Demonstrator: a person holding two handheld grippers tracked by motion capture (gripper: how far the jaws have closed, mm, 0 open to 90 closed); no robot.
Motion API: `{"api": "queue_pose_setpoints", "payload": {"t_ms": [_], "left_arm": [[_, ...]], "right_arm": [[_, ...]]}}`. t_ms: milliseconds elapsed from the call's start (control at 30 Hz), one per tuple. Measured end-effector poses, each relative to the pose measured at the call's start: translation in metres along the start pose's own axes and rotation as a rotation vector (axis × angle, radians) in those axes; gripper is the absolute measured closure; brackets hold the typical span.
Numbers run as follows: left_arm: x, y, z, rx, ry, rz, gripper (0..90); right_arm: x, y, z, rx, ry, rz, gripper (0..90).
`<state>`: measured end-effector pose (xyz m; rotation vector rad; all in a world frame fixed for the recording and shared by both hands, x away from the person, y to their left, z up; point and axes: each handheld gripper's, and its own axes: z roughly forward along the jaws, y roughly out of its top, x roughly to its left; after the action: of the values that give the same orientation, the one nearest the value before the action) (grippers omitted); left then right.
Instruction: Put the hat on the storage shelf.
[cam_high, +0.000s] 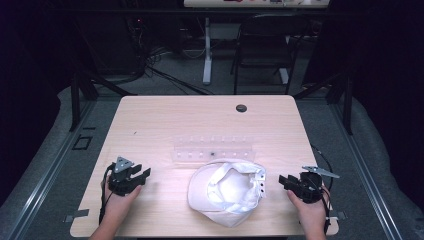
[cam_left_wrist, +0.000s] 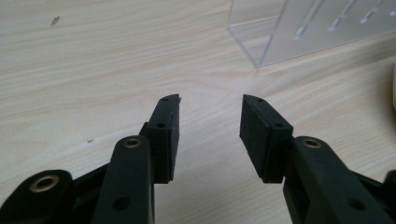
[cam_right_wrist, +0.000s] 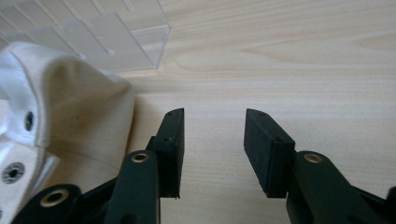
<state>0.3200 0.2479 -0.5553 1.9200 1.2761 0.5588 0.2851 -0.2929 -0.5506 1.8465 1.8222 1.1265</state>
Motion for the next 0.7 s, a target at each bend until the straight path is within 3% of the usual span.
{"api": "queue_pose_setpoints", "payload": {"t_ms": [133,200,233,267,333,367,400,567,700], "left_arm": [[0.000,0.001,-0.001,-0.012,-0.001,-0.007,58.0],[0.000,0.001,-0.002,-0.015,-0.009,-0.020,57.9],[0.000,0.001,-0.002,-0.015,-0.009,-0.020,57.7],[0.000,0.001,-0.003,-0.018,-0.017,-0.020,57.6],[-0.002,0.001,-0.004,-0.019,-0.024,-0.011,57.0],[-0.002,0.001,-0.004,-0.019,-0.024,-0.011,56.3],[-0.002,0.001,-0.004,-0.020,-0.024,-0.007,55.1],[-0.006,0.001,-0.004,-0.015,-0.030,-0.003,53.1],[-0.007,0.000,-0.005,-0.025,-0.031,-0.008,52.6]], "right_arm": [[0.003,0.002,-0.007,-0.053,0.026,0.017,57.1],[0.004,0.004,-0.012,-0.071,0.080,0.037,56.0],[0.004,0.004,-0.012,-0.071,0.080,0.037,56.0],[0.005,0.005,-0.017,-0.096,0.148,0.074,55.3],[0.006,0.007,-0.021,-0.107,0.233,0.136,54.7],[0.006,0.007,-0.021,-0.107,0.233,0.136,54.7],[0.005,0.007,-0.022,-0.105,0.295,0.194,53.9],[0.006,0.009,-0.020,-0.074,0.320,0.208,53.3],[0.008,0.012,-0.021,-0.017,0.347,0.230,52.9]]}}
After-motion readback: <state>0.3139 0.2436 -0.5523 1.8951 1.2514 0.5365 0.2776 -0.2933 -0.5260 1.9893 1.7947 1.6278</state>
